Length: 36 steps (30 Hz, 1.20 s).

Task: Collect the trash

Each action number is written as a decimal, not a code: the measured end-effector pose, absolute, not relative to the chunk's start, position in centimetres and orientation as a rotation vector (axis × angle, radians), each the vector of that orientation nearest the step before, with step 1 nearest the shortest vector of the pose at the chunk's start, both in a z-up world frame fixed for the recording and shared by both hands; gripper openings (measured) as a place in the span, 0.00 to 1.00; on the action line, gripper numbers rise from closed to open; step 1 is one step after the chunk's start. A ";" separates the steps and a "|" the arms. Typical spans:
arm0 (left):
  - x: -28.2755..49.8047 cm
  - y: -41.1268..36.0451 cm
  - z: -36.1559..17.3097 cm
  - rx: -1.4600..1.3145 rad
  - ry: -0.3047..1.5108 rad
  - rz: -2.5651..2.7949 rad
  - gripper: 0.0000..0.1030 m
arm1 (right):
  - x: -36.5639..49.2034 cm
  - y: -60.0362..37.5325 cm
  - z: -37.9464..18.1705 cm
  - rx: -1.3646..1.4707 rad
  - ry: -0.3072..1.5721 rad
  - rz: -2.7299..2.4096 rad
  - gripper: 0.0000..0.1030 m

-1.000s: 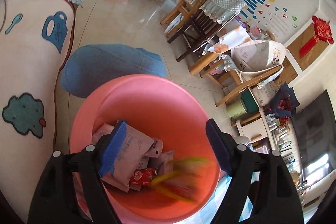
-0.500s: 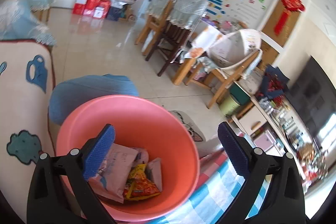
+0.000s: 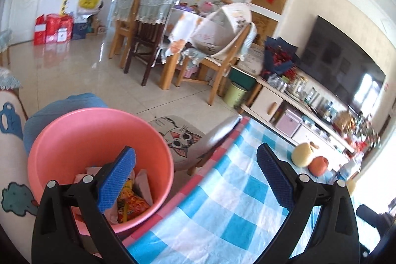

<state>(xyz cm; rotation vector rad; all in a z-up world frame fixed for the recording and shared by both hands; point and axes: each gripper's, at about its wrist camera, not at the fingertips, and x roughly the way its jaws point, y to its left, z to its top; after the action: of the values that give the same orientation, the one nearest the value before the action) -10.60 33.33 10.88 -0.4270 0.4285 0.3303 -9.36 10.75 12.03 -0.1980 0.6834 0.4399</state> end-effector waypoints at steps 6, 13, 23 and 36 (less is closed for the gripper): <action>-10.5 29.6 11.3 -0.319 0.450 0.264 0.96 | -10.8 7.3 12.8 -0.181 0.646 0.380 0.91; -11.2 25.4 11.9 -0.206 0.447 0.180 0.96 | -12.8 3.2 13.4 -0.154 0.610 0.314 0.91; -14.1 18.9 12.4 -0.090 0.468 0.083 0.96 | -16.2 -2.3 13.9 -0.138 0.547 0.201 0.91; -18.1 12.4 14.1 -0.005 0.417 0.007 0.96 | -21.1 -8.6 14.9 -0.065 0.441 0.069 0.91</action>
<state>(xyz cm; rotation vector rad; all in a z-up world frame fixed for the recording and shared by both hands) -18.05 12.41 14.06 -0.0048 0.4167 0.0072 -21.15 -8.64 14.87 -0.0648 0.4406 0.0689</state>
